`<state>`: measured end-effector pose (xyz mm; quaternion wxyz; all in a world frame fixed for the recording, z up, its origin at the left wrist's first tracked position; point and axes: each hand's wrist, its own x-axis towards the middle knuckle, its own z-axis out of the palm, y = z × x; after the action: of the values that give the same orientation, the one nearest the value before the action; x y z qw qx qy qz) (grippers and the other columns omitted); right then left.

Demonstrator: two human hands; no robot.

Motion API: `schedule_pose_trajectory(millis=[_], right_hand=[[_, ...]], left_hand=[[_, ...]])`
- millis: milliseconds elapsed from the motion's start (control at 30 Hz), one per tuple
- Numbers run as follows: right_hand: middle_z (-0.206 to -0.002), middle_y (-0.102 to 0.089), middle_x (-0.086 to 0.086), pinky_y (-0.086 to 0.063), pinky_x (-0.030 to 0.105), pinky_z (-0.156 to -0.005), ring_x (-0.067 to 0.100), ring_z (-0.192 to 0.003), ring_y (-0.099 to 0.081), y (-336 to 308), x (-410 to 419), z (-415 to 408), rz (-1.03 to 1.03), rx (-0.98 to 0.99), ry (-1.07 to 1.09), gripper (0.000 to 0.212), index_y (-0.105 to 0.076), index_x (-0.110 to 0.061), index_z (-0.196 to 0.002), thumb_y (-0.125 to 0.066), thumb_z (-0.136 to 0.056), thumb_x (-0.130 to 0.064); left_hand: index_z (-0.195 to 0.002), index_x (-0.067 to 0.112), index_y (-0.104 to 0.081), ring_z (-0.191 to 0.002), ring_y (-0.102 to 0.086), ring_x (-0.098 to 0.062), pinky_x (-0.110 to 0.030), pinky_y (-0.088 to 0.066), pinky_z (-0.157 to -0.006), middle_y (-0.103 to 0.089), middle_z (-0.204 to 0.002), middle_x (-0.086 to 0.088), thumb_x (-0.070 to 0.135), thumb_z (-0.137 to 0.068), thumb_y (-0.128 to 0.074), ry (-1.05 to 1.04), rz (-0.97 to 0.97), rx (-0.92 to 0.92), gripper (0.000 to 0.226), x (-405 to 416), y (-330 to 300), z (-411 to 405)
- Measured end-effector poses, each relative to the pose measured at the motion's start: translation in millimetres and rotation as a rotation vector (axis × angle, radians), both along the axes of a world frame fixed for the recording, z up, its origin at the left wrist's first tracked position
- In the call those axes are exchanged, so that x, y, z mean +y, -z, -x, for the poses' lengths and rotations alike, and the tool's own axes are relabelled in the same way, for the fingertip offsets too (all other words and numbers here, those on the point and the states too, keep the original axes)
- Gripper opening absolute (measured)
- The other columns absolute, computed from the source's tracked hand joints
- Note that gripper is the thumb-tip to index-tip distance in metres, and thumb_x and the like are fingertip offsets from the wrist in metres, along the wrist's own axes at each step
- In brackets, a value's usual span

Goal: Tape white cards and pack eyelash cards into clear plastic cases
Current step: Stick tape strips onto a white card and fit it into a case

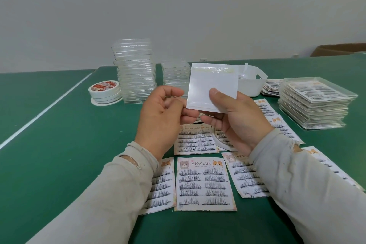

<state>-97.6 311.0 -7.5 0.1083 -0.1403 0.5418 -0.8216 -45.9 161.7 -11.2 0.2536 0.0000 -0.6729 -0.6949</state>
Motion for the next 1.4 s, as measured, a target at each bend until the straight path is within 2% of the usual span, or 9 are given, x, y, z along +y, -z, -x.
schedule_pose_trajectory(millis=[67,167,300,367,700,867,967,1267,1400], right_hand=[[-0.106,-0.078,0.007,-0.059,0.027,-0.062,0.023,-0.089,-0.075,-1.8,1.0,0.0,0.025,-0.016,-0.010,0.014,-0.069,-0.015,-0.110,-0.063,-0.099,-0.021],[-0.104,-0.078,0.010,-0.060,0.028,-0.063,0.028,-0.090,-0.077,-3.2,2.0,-0.1,0.048,-0.029,-0.031,0.016,-0.065,-0.015,-0.115,-0.060,-0.101,-0.022],[-0.104,-0.078,0.013,-0.061,0.031,-0.066,0.033,-0.092,-0.076,-3.3,2.4,0.0,0.082,-0.044,-0.044,0.018,-0.062,-0.014,-0.119,-0.058,-0.102,-0.021],[-0.104,-0.077,0.014,-0.062,0.032,-0.067,0.034,-0.092,-0.076,-3.1,2.4,0.5,0.089,-0.044,-0.041,0.019,-0.061,-0.013,-0.119,-0.058,-0.103,-0.021],[-0.106,-0.078,0.010,-0.062,0.032,-0.070,0.031,-0.094,-0.076,-1.6,1.3,0.4,0.037,0.024,-0.007,0.017,-0.064,-0.015,-0.117,-0.058,-0.103,-0.022],[-0.104,-0.078,0.005,-0.061,0.029,-0.068,0.027,-0.093,-0.076,1.3,-2.9,-2.7,-0.021,0.111,0.048,0.012,-0.069,-0.020,-0.110,-0.060,-0.102,-0.022],[-0.102,-0.078,0.005,-0.061,0.028,-0.067,0.027,-0.092,-0.077,2.4,-4.4,-4.1,-0.031,0.111,0.056,0.011,-0.069,-0.020,-0.108,-0.060,-0.102,-0.021],[-0.104,-0.078,0.005,-0.061,0.028,-0.066,0.026,-0.092,-0.077,3.0,-3.5,-2.7,0.010,0.070,0.061,0.012,-0.068,-0.019,-0.111,-0.059,-0.102,-0.022],[-0.101,-0.079,-0.002,-0.060,0.027,-0.067,0.020,-0.092,-0.076,3.7,-4.0,-2.3,-0.036,0.115,0.075,0.010,-0.070,-0.022,-0.105,-0.061,-0.101,-0.023]], left_hand=[[-0.100,0.017,-0.059,-0.069,-0.074,-0.016,-0.026,-0.059,-0.062,-0.075,-0.078,-0.002,-0.001,-0.102,-0.049,-0.050,0.032,0.011,0.021,-0.4,0.9,0.5],[-0.095,0.021,-0.062,-0.079,-0.073,-0.014,-0.034,-0.062,-0.071,-0.072,-0.087,0.000,0.003,-0.096,-0.062,-0.134,0.203,0.066,0.018,-1.8,4.5,-0.1],[-0.084,0.030,-0.065,-0.075,-0.062,0.003,-0.011,-0.051,-0.067,-0.067,-0.080,0.011,0.009,-0.086,-0.075,-0.176,0.412,0.127,0.024,1.7,5.4,-4.0],[-0.083,0.033,-0.066,-0.075,-0.062,0.005,-0.008,-0.049,-0.067,-0.068,-0.080,0.014,0.010,-0.086,-0.077,-0.194,0.435,0.125,0.025,3.0,5.6,-3.7],[-0.091,0.032,-0.072,-0.079,-0.066,0.002,-0.012,-0.052,-0.075,-0.072,-0.085,0.016,0.014,-0.087,-0.078,-0.204,0.429,0.106,0.020,-0.6,8.2,0.0],[-0.086,0.031,-0.068,-0.077,-0.064,-0.003,-0.037,-0.062,-0.077,-0.068,-0.079,0.016,0.012,-0.087,-0.077,-0.180,0.408,0.059,0.021,-2.6,10.8,2.2],[-0.083,0.027,-0.066,-0.077,-0.064,-0.008,-0.045,-0.061,-0.076,-0.067,-0.078,0.014,0.010,-0.088,-0.075,-0.165,0.410,0.049,0.020,-2.2,12.2,3.2],[-0.081,0.026,-0.063,-0.076,-0.065,-0.012,-0.047,-0.061,-0.074,-0.066,-0.077,0.010,0.011,-0.087,-0.076,-0.190,0.381,0.061,0.021,-2.6,14.1,4.6],[-0.086,0.028,-0.060,-0.076,-0.062,0.001,-0.039,-0.062,-0.076,-0.067,-0.084,0.010,0.010,-0.086,-0.075,-0.201,0.359,0.087,0.024,-0.9,10.7,2.4]])
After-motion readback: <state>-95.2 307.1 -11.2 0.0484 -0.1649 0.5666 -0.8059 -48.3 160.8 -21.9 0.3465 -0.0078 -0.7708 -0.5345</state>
